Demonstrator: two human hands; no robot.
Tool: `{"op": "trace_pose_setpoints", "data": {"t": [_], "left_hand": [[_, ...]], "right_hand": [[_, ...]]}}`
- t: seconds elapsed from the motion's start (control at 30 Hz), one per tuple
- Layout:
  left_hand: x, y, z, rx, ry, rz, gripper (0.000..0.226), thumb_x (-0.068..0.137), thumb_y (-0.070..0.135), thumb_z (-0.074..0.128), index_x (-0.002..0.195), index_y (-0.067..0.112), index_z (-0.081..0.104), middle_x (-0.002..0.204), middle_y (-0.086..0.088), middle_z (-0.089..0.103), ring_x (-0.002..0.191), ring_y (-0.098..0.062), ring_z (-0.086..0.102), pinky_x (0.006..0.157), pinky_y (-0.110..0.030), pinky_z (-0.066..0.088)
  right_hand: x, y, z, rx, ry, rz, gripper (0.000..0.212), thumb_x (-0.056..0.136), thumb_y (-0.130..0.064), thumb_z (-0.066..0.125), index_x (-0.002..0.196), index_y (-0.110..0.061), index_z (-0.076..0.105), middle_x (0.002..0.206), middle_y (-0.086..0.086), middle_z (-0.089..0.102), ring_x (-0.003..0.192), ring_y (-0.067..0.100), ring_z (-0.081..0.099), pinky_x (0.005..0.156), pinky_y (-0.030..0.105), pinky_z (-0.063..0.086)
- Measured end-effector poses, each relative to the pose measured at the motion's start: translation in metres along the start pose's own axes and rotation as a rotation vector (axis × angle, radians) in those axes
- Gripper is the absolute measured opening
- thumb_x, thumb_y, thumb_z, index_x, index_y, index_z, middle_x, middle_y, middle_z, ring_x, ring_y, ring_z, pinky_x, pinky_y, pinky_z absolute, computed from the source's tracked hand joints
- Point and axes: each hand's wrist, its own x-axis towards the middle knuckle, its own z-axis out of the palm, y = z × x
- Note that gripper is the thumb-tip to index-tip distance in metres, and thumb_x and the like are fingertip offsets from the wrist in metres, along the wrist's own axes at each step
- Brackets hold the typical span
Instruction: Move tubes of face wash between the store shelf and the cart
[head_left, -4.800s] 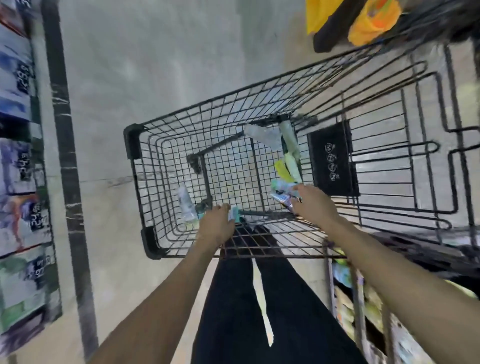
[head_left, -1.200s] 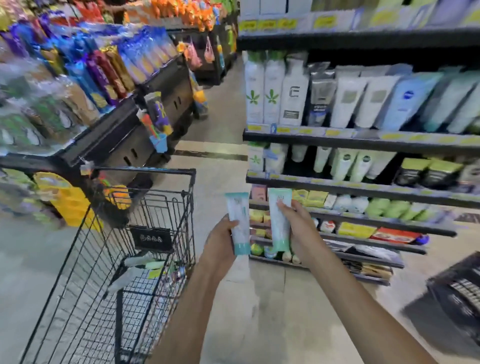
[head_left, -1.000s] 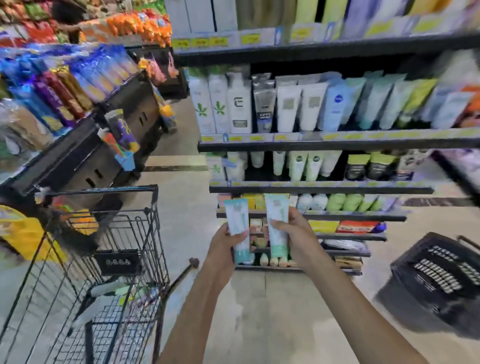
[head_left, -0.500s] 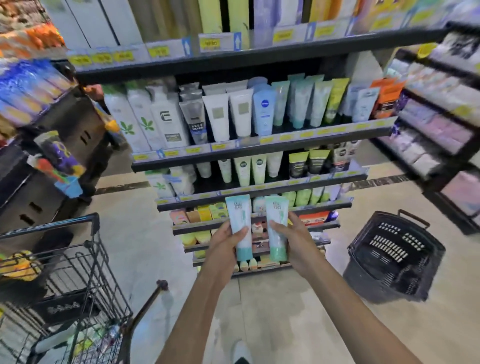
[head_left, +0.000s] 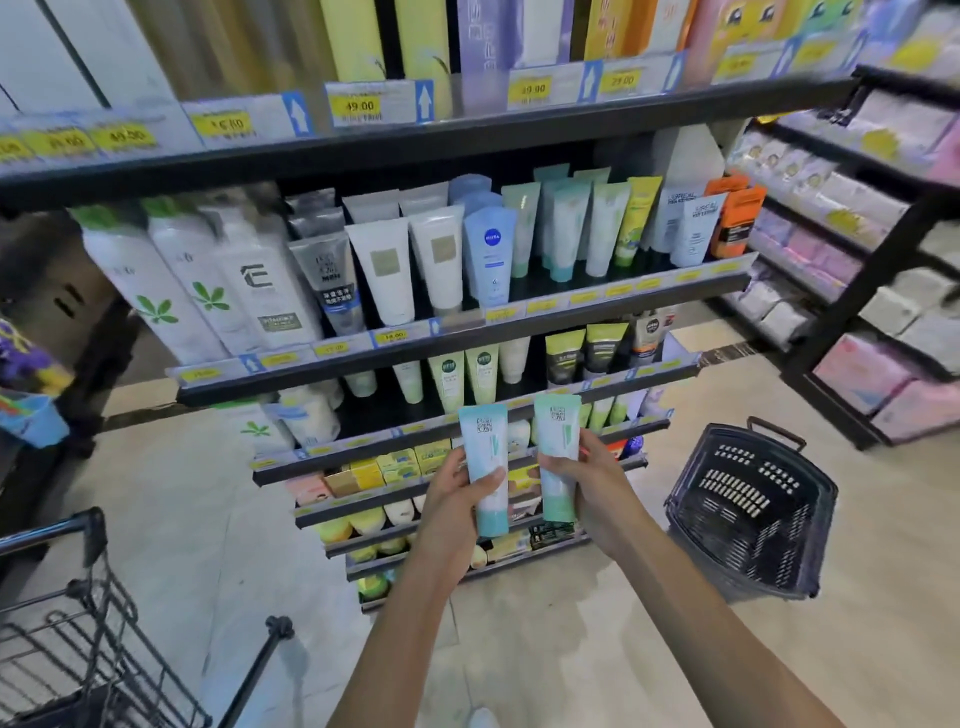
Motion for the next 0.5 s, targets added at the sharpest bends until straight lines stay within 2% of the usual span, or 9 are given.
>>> {"op": "trace_pose_setpoints", "data": {"t": [0.17,0.27,0.37,0.5], "left_hand": [[0.022,0.008,0.006,0.027,-0.022,-0.002,0.042,0.092,0.000,0.071,0.128,0.021,0.063,0.121,-0.008,0.075,0.105,-0.033,0.072,0.081,-0.045,0.061],[0.035,0.010,0.012,0.047,-0.036,-0.010,0.045,0.091,0.003,0.073,0.131,0.022,0.062,0.125,-0.007,0.073,0.109,-0.034,0.070,0.087,-0.050,0.060],[0.047,0.012,0.026,0.061,-0.039,0.003,0.047,0.091,0.004,0.073,0.132,0.022,0.061,0.125,-0.006,0.073,0.109,-0.033,0.070,0.092,-0.056,0.056],[0.062,0.015,0.052,0.046,-0.037,0.040,0.044,0.093,0.001,0.070,0.131,0.020,0.061,0.122,-0.002,0.075,0.105,-0.028,0.074,0.082,-0.047,0.060]], "right_hand": [[0.023,-0.007,-0.002,0.002,0.009,-0.028,0.048,0.088,-0.001,0.074,0.132,-0.014,0.059,0.113,0.014,0.075,0.095,0.032,0.073,0.078,0.043,0.057],[0.034,-0.014,-0.006,0.008,0.021,-0.042,0.046,0.087,-0.001,0.075,0.129,-0.014,0.060,0.109,0.010,0.077,0.094,0.026,0.075,0.078,0.040,0.057],[0.048,-0.023,-0.013,0.014,0.012,-0.057,0.048,0.087,0.001,0.075,0.130,-0.013,0.060,0.110,0.014,0.076,0.093,0.029,0.075,0.081,0.043,0.058],[0.067,-0.038,-0.028,-0.013,-0.005,-0.081,0.050,0.086,0.002,0.077,0.129,-0.015,0.059,0.111,0.013,0.076,0.096,0.034,0.075,0.082,0.045,0.061]]}}
